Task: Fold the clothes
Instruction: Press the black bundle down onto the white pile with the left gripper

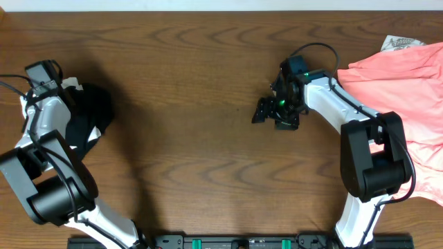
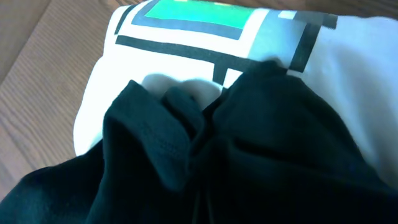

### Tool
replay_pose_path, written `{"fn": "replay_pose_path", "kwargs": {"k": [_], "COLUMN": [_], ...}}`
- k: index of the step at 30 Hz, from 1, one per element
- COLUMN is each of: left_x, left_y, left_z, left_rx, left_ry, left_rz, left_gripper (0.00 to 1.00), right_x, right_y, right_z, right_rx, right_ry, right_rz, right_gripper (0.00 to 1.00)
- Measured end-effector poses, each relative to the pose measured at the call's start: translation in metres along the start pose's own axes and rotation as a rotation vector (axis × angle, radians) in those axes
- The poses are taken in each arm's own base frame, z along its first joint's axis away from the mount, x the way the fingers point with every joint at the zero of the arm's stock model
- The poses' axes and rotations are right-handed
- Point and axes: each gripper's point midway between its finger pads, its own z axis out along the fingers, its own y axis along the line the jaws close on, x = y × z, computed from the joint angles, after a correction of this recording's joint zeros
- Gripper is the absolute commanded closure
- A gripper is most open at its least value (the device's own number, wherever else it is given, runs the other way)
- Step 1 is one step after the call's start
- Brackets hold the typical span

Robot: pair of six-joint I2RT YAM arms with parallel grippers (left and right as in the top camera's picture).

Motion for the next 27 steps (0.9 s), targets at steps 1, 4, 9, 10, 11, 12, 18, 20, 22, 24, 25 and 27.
{"fn": "replay_pose_path", "kwargs": {"k": [1, 4, 9, 10, 11, 12, 18, 20, 22, 24, 25, 27], "left_x": [-0.001, -0.005, -0.009, -0.009, -0.009, -0.009, -0.024, -0.035, -0.047, -0.058, -0.062, -0.066], "left_y": [0.000, -0.001, -0.001, -0.001, -0.001, -0.001, 0.006, 0.009, 0.016, 0.025, 0.029, 0.038], "left_z": [0.000, 0.001, 0.003, 0.003, 0.003, 0.002, -0.019, -0.036, -0.056, -0.073, -0.079, -0.084], "left_rx": [0.000, 0.001, 0.001, 0.001, 0.001, 0.001, 0.000, 0.005, -0.004, -0.030, -0.044, -0.084], "left_ry": [-0.004, -0.020, -0.038, -0.038, -0.038, -0.039, -0.089, -0.130, -0.177, -0.220, -0.235, -0.246], "left_rz": [0.002, 0.004, 0.013, 0.017, 0.022, 0.027, 0.045, 0.053, 0.044, 0.037, 0.036, 0.031], "left_gripper": [0.94, 0.94, 0.94, 0.94, 0.94, 0.91, 0.23, 0.20, 0.20, 0.19, 0.19, 0.19], "right_x": [0.000, 0.000, 0.002, 0.002, 0.003, 0.003, 0.005, 0.005, 0.005, 0.005, 0.005, 0.005], "right_y": [0.000, 0.000, 0.000, 0.000, 0.000, 0.000, 0.003, 0.004, 0.004, 0.004, 0.004, 0.004], "right_z": [0.000, 0.000, 0.000, 0.000, 0.000, 0.000, 0.002, 0.002, 0.002, 0.002, 0.002, 0.002], "right_rx": [0.000, -0.002, -0.001, 0.000, 0.001, 0.001, 0.000, 0.000, -0.001, -0.001, -0.001, -0.001], "right_ry": [0.001, 0.002, 0.006, 0.008, 0.010, 0.011, 0.014, 0.016, 0.016, 0.015, 0.016, 0.016], "right_rz": [0.000, 0.001, 0.002, 0.003, 0.003, 0.004, -0.008, -0.010, -0.013, -0.014, -0.014, -0.015], "right_gripper": [0.20, 0.20, 0.20, 0.20, 0.20, 0.20, 0.20, 0.20, 0.20, 0.20, 0.19, 0.20]}}
